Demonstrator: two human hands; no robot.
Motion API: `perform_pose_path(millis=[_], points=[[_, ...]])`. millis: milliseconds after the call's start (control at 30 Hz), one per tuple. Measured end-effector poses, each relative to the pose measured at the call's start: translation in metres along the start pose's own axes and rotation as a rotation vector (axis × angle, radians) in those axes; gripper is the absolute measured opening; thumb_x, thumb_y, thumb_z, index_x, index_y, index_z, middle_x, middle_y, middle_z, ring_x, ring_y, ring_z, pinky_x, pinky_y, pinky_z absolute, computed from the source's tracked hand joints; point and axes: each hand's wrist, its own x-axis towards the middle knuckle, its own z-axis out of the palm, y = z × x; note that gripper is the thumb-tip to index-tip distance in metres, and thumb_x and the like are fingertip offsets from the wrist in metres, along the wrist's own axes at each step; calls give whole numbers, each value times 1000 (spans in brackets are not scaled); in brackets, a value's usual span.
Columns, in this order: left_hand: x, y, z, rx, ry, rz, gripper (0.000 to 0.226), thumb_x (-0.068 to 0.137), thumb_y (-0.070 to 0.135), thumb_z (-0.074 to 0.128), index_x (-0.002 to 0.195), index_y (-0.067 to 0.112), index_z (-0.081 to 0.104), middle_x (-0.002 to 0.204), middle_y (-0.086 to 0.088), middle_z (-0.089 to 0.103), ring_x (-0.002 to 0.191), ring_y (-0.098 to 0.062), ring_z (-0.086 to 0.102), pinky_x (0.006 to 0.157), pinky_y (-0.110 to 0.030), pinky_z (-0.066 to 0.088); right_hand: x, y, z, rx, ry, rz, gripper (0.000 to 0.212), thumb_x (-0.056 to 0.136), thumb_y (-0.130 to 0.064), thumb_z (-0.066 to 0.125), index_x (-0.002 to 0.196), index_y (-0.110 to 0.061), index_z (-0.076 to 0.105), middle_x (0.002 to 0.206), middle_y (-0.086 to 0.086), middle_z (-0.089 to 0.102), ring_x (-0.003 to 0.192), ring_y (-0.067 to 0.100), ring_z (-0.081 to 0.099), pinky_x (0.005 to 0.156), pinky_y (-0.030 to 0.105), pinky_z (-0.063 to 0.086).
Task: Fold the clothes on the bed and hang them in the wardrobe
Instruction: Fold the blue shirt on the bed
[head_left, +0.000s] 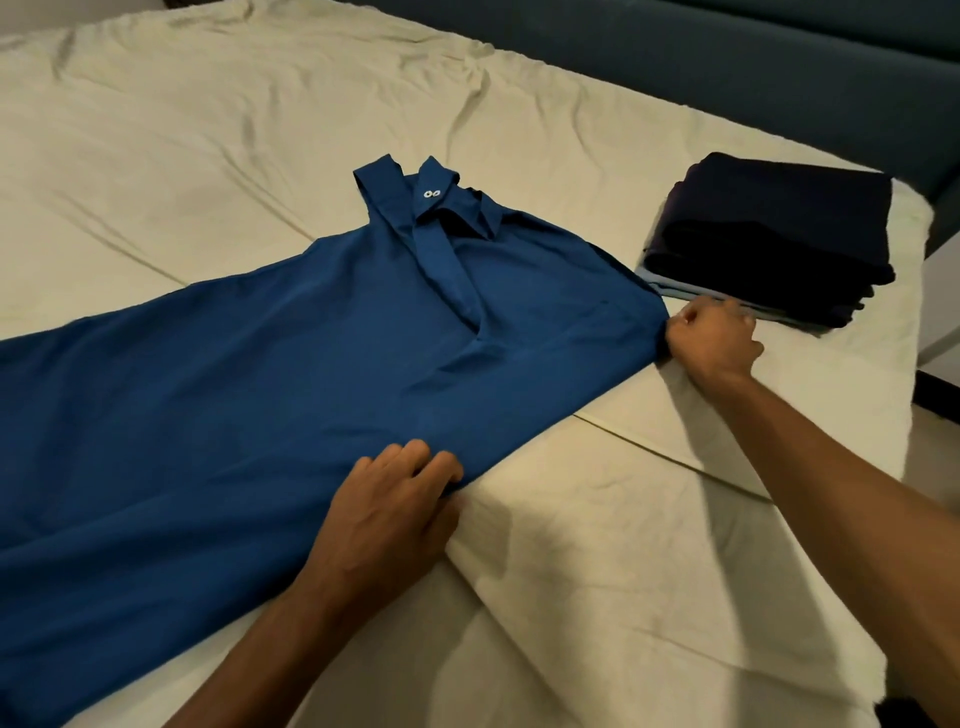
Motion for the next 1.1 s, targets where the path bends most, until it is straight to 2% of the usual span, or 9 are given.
perform_pose_path(millis=[67,133,233,333,567,700,800,933,1100], points=[[-6,-1,-7,-40,46,-33,22,93,41,45,97,28,63,89,11,54,76,-14,50,64,-34,40,-20,-10,-3,79,136,-78,28,89,-17,51,115,-9,57,128,19,50,121,40,44,97,50,36],[-11,-4,-12,-67,123,-78,27,97,37,42,102,26,67,99,11,60,84,-15,53,70,-34,36,-51,-30,-3,113,267,-445,29,83,-16,51,110,-11,60,118,13,58,112,36,51,92,46,39],[-18,-9,-16,-84,175,-122,34,98,30,39,112,22,68,116,6,65,105,-17,58,82,-34,38,-115,-68,10,174,-5,-1044,25,88,-19,52,109,-11,65,115,8,65,110,31,56,96,42,42],[-42,-20,-20,-101,97,-230,44,101,39,35,131,21,62,137,2,59,126,-19,54,100,-43,41,-171,-95,37,0,-318,-1331,39,97,-35,42,125,-16,63,133,5,62,128,27,53,105,39,41],[-172,-98,-70,273,-63,-882,76,91,67,19,152,25,38,162,-8,29,148,-32,26,114,-62,22,-202,-107,55,-170,-334,-857,65,95,-56,16,150,-31,38,162,-5,27,151,26,18,118,55,12],[-202,-109,-109,239,260,-1099,71,87,57,40,138,7,48,141,-27,46,126,-48,43,101,-61,36,-255,-143,55,-147,-401,-973,71,91,-59,12,151,-29,38,161,-1,30,150,27,22,117,58,15],[-212,-111,-125,127,360,-1269,69,85,66,35,119,11,59,114,-20,64,110,-47,53,93,-59,42,-294,-168,62,-76,-398,-1134,60,94,-52,29,143,-24,50,152,3,46,142,31,38,110,62,30],[-207,-99,-118,149,234,-1251,64,83,67,37,101,13,64,102,-16,62,106,-42,49,89,-54,35,-337,-189,74,-41,-472,-1241,59,97,-53,28,145,-25,45,155,3,40,146,31,32,112,63,27],[-203,-92,-120,-40,555,-979,25,95,39,46,88,15,45,72,-1,50,69,-29,49,60,-37,31,-347,-198,76,-34,-499,-1277,63,98,-56,21,150,-25,39,160,1,32,150,29,21,117,61,18]])
